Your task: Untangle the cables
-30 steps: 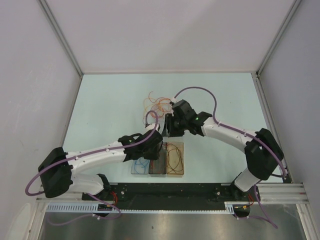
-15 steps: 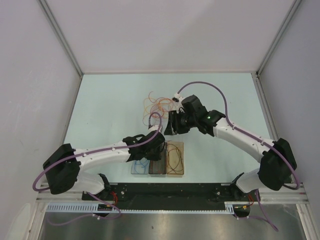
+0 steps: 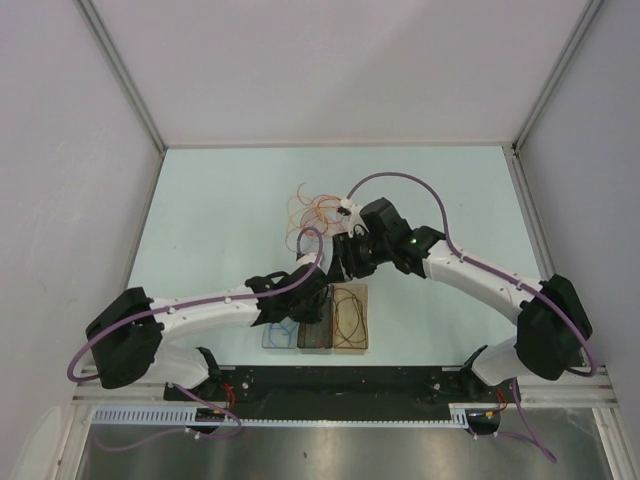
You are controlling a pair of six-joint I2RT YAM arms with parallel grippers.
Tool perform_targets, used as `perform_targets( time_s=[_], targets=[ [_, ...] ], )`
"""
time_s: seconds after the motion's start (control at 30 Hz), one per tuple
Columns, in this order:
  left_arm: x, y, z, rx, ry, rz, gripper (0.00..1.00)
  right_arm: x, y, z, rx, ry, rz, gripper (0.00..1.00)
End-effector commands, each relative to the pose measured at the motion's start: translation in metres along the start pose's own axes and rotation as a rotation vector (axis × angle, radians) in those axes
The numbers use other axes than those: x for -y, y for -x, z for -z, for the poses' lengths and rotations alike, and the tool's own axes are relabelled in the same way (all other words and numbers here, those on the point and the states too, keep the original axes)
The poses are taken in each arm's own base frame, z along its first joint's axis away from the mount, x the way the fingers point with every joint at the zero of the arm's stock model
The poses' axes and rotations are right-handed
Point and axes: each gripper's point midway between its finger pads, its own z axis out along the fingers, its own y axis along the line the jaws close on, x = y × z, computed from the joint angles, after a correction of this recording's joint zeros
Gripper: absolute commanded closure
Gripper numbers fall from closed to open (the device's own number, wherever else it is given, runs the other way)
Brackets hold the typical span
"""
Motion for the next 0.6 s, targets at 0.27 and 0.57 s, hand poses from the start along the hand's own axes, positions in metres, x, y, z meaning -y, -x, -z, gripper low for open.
perform_targets(
  time_s=[0.27,0.57],
  targets=[
    [-0.001,0.004,-0.001,0.023,-0.033,0.007,1.0,-0.001,-0.02,-0.031,-0.06,-0.032,0.025,0.5],
    [-0.005,0.002,0.0,0.024,-0.039,0.02,1.0,0.001,-0.023,-0.041,-0.071,-0.035,0.016,0.72]
  ],
)
